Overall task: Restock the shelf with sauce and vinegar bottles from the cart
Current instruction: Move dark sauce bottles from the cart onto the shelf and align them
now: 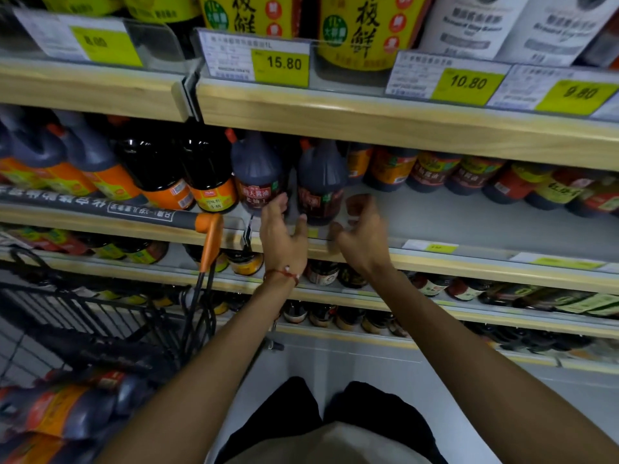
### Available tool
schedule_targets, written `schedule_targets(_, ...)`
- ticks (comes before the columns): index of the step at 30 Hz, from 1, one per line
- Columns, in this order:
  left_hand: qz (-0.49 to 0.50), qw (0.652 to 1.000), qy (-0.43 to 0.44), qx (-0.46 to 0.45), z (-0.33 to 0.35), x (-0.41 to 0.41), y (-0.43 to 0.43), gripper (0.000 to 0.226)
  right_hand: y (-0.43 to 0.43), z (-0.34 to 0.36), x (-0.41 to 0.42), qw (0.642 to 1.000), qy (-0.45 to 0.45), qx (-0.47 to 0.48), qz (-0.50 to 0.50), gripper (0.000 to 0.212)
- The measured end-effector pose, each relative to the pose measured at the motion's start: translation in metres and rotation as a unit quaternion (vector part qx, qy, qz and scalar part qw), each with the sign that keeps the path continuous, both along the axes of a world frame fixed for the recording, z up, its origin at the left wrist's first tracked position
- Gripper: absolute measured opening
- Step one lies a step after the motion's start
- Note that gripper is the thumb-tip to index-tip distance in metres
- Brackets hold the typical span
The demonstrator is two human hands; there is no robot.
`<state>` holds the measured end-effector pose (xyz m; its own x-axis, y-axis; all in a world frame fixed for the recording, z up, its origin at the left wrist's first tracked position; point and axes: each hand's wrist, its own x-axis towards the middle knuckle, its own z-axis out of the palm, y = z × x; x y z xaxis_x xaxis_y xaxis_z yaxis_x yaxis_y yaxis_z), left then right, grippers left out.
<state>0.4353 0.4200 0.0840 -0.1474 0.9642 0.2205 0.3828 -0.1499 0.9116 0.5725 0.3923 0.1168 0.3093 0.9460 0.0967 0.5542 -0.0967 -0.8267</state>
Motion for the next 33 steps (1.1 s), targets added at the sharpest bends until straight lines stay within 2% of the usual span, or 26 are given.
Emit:
schedule_targets(3, -0.038, 0.999, 0.003, -0.017, 0.006, 0.007, 0.011, 0.055, 0.019, -0.007, 0.010, 0.999, -0.010, -0.022, 0.037, 0.054)
schedule_targets(6, -0.042, 0.999, 0.002, -0.019, 0.006, 0.010, 0.020, 0.054, 0.035, -0.012, 0.010, 0.996, 0.037, -0.027, 0.076, 0.069)
schedule_targets(13, -0.016, 0.998, -0.047, -0.026, 0.008, 0.005, 0.023, 0.047, 0.041, -0.027, 0.008, 0.995, 0.074, -0.008, 0.062, 0.079)
schedule_targets(19, 0.003, 1.000, -0.021, -0.012, 0.004, -0.009, 0.024, 0.038, 0.046, -0.026, 0.005, 0.995, 0.070, -0.009, 0.073, 0.088)
schedule_targets(23, -0.021, 0.999, -0.022, -0.022, 0.003, -0.010, 0.026, 0.043, 0.044, -0.028, -0.004, 0.998, 0.055, 0.008, 0.015, 0.087)
schedule_targets(28, 0.002, 0.997, -0.069, -0.030, -0.003, -0.011, 0.030, 0.048, 0.049, -0.025, -0.007, 0.997, 0.061, 0.014, 0.048, 0.078)
schedule_targets(33, 0.026, 0.996, -0.079, -0.011, -0.007, -0.012, 0.033, 0.047, 0.055, -0.029, -0.016, 0.997, 0.054, 0.028, 0.052, 0.083)
